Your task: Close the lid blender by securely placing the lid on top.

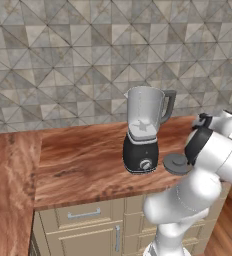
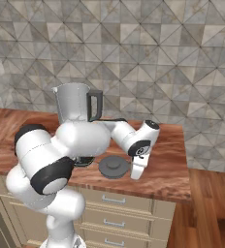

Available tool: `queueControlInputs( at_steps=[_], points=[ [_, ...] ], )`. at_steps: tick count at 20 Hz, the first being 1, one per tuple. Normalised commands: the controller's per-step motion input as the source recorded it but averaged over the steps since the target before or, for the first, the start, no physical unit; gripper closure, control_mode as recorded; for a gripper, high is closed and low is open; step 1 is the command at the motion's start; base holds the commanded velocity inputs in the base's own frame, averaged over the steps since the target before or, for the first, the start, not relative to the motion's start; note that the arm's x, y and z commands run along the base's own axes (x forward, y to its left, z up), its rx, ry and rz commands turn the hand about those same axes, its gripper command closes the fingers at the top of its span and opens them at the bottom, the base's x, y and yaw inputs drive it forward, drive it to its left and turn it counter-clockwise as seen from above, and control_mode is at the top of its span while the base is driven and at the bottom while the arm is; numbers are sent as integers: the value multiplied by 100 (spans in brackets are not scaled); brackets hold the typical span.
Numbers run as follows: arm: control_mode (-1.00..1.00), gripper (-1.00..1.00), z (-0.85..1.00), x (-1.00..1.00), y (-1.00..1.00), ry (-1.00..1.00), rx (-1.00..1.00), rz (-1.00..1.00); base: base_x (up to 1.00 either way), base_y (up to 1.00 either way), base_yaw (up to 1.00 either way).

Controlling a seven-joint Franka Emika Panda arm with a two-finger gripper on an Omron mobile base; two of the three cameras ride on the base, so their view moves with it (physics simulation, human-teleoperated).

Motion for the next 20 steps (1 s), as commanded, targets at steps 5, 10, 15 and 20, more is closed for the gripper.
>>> queueControlInputs(
  at_steps=[5, 10, 15, 20],
  points=[
    [-100, -100, -14, 25, 1, 0, 3, -2, 0, 0, 0],
    [-100, -100, -21, 25, 5, 3, 0, -3, 0, 0, 0],
    [-100, -100, -26, 26, 3, 5, 0, -2, 0, 0, 0],
    [-100, -100, -15, 21, 0, 2, 1, -1, 0, 0, 0]
  ],
)
